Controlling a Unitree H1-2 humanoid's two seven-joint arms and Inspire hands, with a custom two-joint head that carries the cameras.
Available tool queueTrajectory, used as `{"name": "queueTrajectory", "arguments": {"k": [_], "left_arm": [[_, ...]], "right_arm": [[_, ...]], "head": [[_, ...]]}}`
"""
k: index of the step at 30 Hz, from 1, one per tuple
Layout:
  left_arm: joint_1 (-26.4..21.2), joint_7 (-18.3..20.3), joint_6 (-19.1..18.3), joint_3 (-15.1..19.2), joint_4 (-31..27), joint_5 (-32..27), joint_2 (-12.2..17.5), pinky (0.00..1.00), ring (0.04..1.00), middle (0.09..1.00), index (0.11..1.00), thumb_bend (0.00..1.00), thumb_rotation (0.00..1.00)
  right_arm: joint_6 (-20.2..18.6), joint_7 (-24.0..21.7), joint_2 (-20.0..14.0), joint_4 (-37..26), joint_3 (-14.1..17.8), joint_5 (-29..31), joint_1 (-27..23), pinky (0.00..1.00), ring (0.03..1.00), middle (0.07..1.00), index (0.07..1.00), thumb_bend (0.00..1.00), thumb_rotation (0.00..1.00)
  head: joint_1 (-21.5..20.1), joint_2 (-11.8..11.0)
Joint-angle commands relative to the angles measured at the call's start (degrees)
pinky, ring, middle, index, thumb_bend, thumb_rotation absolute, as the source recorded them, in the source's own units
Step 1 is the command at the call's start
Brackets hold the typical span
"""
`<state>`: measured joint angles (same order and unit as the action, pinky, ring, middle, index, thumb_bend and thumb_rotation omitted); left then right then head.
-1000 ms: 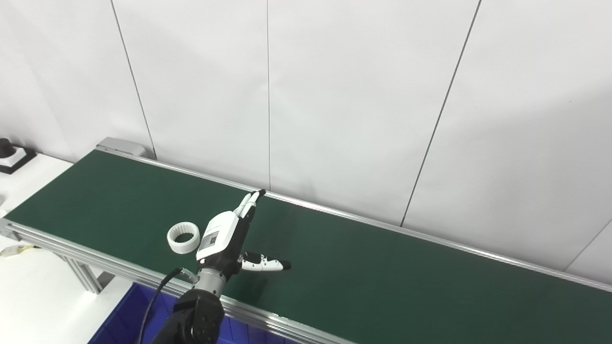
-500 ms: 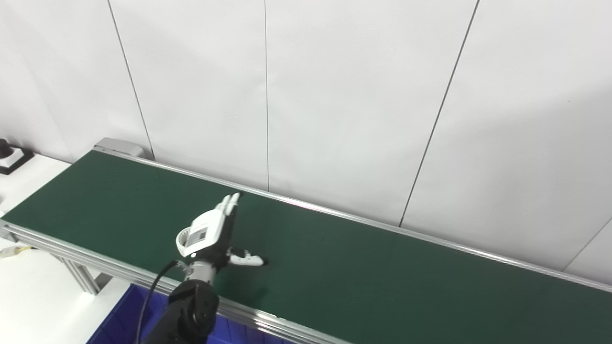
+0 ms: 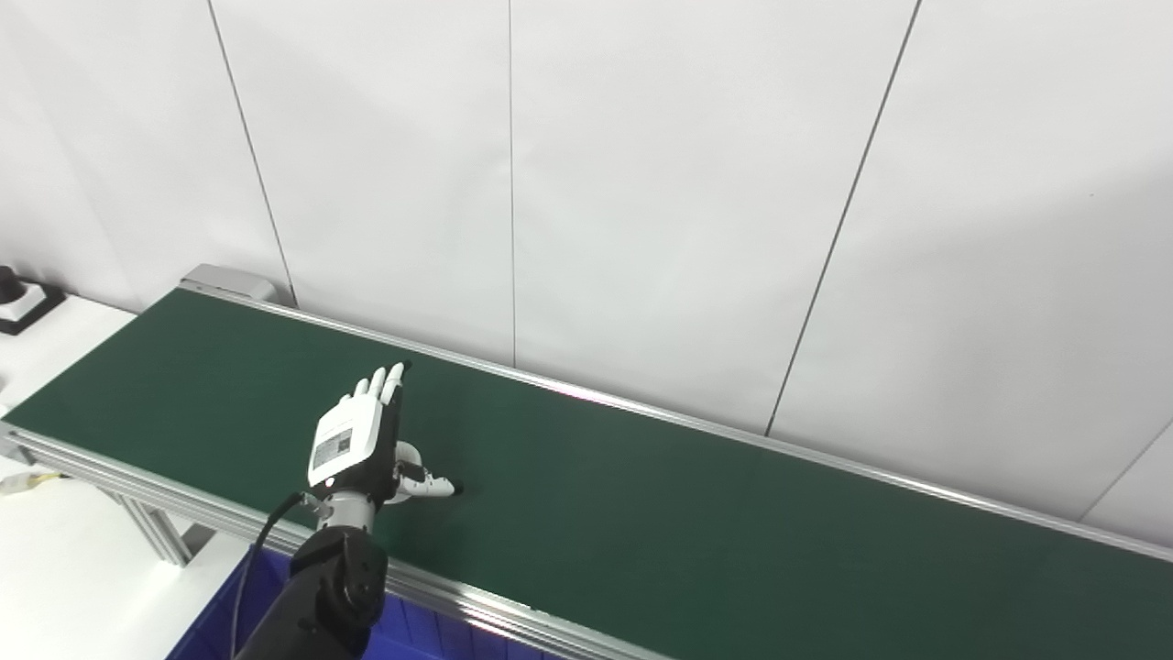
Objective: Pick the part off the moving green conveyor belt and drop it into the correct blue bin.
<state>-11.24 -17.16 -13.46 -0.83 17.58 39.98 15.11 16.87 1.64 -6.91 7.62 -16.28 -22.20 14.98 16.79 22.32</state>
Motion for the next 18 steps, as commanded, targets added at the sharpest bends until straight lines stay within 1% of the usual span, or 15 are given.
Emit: {"name": "queueTrajectory", "arguments": {"k": [1, 6, 9, 11, 13, 16, 17, 18], "left_arm": [[-2.3, -2.1, -0.4, 0.3, 0.0, 0.0, 1.5, 1.0, 1.0, 1.0, 0.968, 0.81, 0.13], [-2.7, -2.9, -0.3, 0.1, 1.9, -0.1, 1.5, 1.0, 0.995, 1.0, 0.958, 0.81, 0.13], [-2.9, -3.2, -0.2, -0.6, 3.3, 0.1, 1.6, 0.98, 0.978, 0.991, 0.95, 0.81, 0.13], [-2.9, -3.3, -0.2, -1.2, 4.0, 0.2, 1.6, 0.96, 0.945, 0.968, 0.935, 0.82, 0.12], [-2.8, -3.1, -0.7, -2.0, 4.5, 0.4, 1.6, 0.95, 0.939, 0.964, 0.932, 0.82, 0.11], [-2.7, -2.8, -1.2, -3.2, 5.0, 0.8, 1.7, 0.9, 0.911, 0.944, 0.906, 0.81, 0.06], [-2.6, -2.7, -1.5, -3.6, 5.1, 1.0, 1.7, 0.87, 0.898, 0.932, 0.89, 0.79, 0.03], [-2.6, -2.1, -2.4, -4.0, 4.8, 1.1, 1.7, 0.81, 0.867, 0.905, 0.861, 0.77, 0.01]], "right_arm": [[3.6, 0.6, 0.0, -1.2, -0.1, 0.3, -0.2, 0.68, 0.814, 0.847, 0.874, 0.94, 0.23], [2.8, 0.3, 0.0, -2.0, -0.1, 0.3, 0.1, 0.7, 0.827, 0.854, 0.876, 0.94, 0.24], [3.4, 0.5, 0.0, -2.0, -0.1, 0.3, 0.2, 0.71, 0.823, 0.852, 0.875, 0.93, 0.21], [2.5, 0.5, 0.1, -2.4, -0.1, -0.2, 0.3, 0.69, 0.82, 0.852, 0.872, 0.94, 0.22], [2.4, 0.5, 0.1, -2.5, -0.1, -0.1, 0.4, 0.69, 0.82, 0.852, 0.873, 0.94, 0.23], [2.8, 0.6, 0.1, -2.7, -0.1, -0.1, 0.6, 0.68, 0.822, 0.856, 0.877, 0.94, 0.24], [2.8, 0.6, 0.2, -2.7, -0.1, -0.1, 0.7, 0.69, 0.824, 0.856, 0.876, 0.94, 0.23], [2.8, 0.6, 0.2, -2.9, -0.1, -0.1, 0.7, 0.69, 0.825, 0.857, 0.876, 0.93, 0.22]], "head": [[0.0, 0.0], [0.0, 0.0], [-0.2, 0.4], [-0.2, 0.5], [-0.2, 0.5], [-0.3, 0.7], [-0.3, 0.7], [-0.2, 0.8]]}}
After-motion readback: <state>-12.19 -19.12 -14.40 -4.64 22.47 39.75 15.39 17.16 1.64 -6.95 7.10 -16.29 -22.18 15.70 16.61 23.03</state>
